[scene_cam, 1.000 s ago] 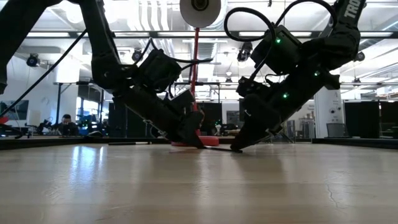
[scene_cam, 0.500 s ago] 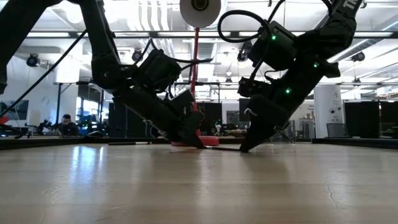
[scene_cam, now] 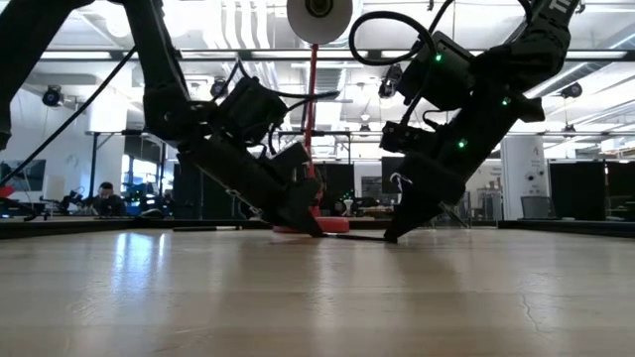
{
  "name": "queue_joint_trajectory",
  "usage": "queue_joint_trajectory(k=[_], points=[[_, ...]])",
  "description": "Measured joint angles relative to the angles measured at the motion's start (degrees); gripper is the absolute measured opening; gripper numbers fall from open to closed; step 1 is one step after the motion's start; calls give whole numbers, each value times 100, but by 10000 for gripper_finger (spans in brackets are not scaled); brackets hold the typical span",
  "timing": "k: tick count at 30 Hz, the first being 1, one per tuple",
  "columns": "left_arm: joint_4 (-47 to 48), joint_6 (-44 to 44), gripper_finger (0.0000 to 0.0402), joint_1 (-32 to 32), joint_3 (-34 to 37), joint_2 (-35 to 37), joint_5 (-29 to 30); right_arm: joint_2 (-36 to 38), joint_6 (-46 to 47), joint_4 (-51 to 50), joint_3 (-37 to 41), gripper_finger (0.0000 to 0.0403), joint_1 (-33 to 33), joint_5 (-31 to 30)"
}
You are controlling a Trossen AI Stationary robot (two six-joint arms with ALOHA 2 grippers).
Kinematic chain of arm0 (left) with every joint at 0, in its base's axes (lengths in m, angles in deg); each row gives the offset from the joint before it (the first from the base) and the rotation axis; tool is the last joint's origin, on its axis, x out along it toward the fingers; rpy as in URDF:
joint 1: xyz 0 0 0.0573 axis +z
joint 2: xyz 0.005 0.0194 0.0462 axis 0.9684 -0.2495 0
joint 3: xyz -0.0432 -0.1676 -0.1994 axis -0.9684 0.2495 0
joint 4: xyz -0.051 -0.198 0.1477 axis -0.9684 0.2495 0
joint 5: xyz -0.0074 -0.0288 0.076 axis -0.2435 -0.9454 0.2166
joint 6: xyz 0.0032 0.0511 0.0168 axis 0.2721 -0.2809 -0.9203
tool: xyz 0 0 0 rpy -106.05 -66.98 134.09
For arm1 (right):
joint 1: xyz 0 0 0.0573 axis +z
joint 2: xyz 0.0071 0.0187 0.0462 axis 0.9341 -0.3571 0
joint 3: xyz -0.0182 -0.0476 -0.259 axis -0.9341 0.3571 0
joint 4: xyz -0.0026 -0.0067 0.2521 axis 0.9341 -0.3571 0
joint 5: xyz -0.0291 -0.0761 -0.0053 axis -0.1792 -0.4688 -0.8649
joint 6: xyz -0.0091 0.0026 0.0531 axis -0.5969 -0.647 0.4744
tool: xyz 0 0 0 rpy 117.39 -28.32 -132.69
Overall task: Sort items
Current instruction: Put the black brow brush into the transparent organizer
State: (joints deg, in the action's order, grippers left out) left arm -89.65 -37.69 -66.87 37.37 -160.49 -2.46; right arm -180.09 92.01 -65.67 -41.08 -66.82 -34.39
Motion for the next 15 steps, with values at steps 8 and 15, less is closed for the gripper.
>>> queue_joint_trajectory(k=[8, 15], points=[[-788, -115, 48, -147, 854, 835, -6, 150, -242, 29, 79, 8, 4, -247], [-3021, -28, 55, -146, 2192, 1468, -550, 378, -344, 922, 614, 8, 2, -365]])
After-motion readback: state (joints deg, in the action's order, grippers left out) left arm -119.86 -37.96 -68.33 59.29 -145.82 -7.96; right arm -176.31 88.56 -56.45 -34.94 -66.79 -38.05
